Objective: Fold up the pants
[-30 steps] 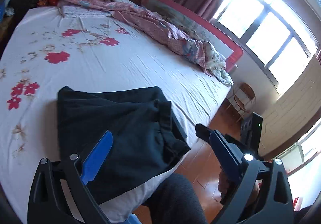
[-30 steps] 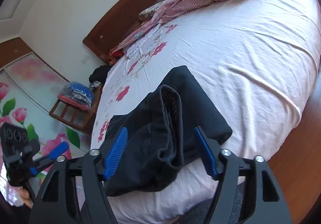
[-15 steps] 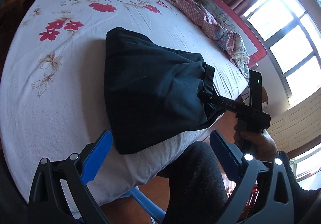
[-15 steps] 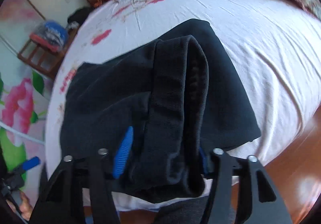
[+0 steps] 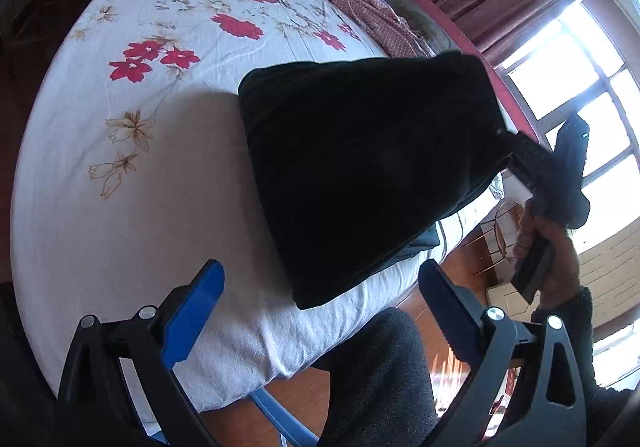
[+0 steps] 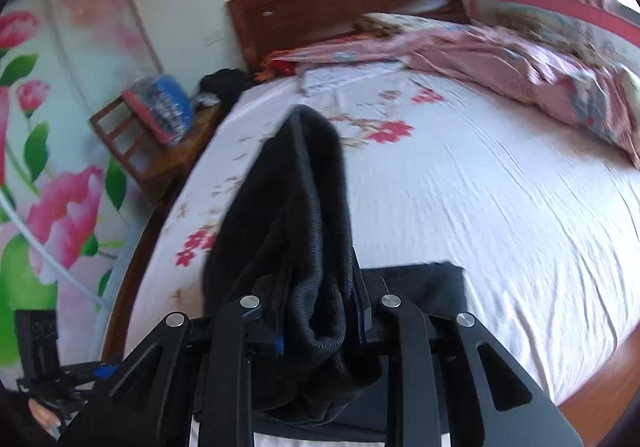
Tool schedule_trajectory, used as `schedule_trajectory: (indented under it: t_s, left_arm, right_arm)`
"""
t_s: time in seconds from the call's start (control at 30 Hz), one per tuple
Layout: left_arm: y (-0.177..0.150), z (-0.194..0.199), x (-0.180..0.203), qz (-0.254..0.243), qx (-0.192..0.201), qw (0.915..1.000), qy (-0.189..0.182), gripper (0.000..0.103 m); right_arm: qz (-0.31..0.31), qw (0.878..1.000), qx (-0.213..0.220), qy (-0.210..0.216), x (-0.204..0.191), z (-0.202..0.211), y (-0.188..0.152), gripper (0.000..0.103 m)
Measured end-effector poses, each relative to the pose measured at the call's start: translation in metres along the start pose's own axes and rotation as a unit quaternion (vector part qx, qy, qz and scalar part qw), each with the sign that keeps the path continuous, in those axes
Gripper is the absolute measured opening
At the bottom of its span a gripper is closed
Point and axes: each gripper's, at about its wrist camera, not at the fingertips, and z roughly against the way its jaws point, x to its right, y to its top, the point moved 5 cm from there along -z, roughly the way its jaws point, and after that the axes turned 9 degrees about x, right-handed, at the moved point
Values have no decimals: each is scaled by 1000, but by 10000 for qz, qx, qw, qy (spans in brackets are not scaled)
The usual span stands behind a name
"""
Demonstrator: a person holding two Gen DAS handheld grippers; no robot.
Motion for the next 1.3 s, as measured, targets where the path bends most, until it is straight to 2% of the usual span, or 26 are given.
schedule_trajectory:
  t_s: [0.03,0.07,0.1,0.13,0.17,0.2,0.33,0.37,0.4,0.43,0.47,0.5,0.57,0.6,0.63,0.67,0.7,0.73,0.77,0.87,0.97,1.03,1.13,1.2,1.3]
  left_arm:
    - [0,0,0,-17,6,10000,-31,98]
    - [0,0,0,-31,-27,10000,-55,98]
    - [-1,-3,-2,-38,-82,10000,-2,98]
    - [-3,-4,-3,-37,-116,9999,24,98]
    - [-3,-5,-5,-44,-138,9999,12,98]
    - [-4,-7,-7,-64,-157,9998,71,98]
    - [4,-16,-3,-357,-121,9991,176,98]
    - [8,-20,2,-473,-116,9987,178,98]
    - [12,-24,8,-583,-124,9982,76,98]
    - [14,-29,14,-712,-115,9974,21,98]
    - [17,-36,22,-879,-56,9961,22,98]
    - [19,-42,28,-1008,-36,9949,-57,98]
    - [19,-60,41,-1257,-108,9919,-127,98]
    - [17,-69,46,-1324,-148,9910,-153,98]
    - [14,-74,49,-1384,-223,9900,-175,98]
    - [12,-77,49,-1415,-291,9895,-89,98]
    - [8,-77,47,-1407,-331,9895,-63,98]
    - [5,-73,44,-1368,-347,9899,-126,98]
    - [3,-70,38,-1321,-359,9905,-127,98]
    - [0,-59,12,-1191,-320,9923,140,98]
    - [12,-53,-16,-1065,-112,9932,467,98]
    - [25,-57,-30,-770,-81,9956,527,98]
    - [42,-71,-47,141,-185,9995,198,101]
    - [49,-84,-59,931,-310,9951,-81,101]
    - [52,-104,-73,1946,-425,9786,-516,101]
  right_arm:
    - [-492,9980,-326,-240,37,-14,-22,33]
    - [-937,9912,-658,-668,68,-26,-49,58]
    - [-1199,9817,-1039,-1049,95,-32,-78,68]
    - [-1406,9786,-1044,-1085,109,-30,-96,75]
    - [-1688,9777,-750,-1002,115,-16,-102,76]
    - [-1721,9784,-577,-988,112,-3,-102,75]
    - [-548,9890,77,-1371,62,32,-74,75]
    - [-323,9901,220,-1345,51,36,-65,75]
    - [-122,9881,348,-1495,43,39,-58,75]
    - [-3,9875,479,-1503,38,40,-50,75]
    - [-62,9917,574,-1148,30,37,-46,75]
    - [-281,9953,485,-790,28,29,-45,75]
    - [-580,9965,265,-532,31,11,-56,75]
    - [-655,9954,25,-692,39,1,-70,75]
    - [-725,9907,-366,-1090,54,-11,-93,75]
    - [-983,9847,-645,-1288,75,-17,-115,75]
    - [-1396,9834,-521,-1036,89,-14,-129,75]
    - [-1545,9832,-297,-922,94,-4,-131,75]
    - [-1451,9834,-243,-1060,92,5,-127,76]
    - [-1156,9878,-64,-1044,81,30,-106,76]
    - [-1662,9851,113,-431,98,42,-82,77]
    - [-2037,9789,153,-2,115,37,-68,77]
    - [-2152,9763,-141,180,131,13,-61,77]
    - [-2316,9708,-328,533,130,-4,-63,77]
    - [-2469,9648,-470,777,130,-26,-69,77]
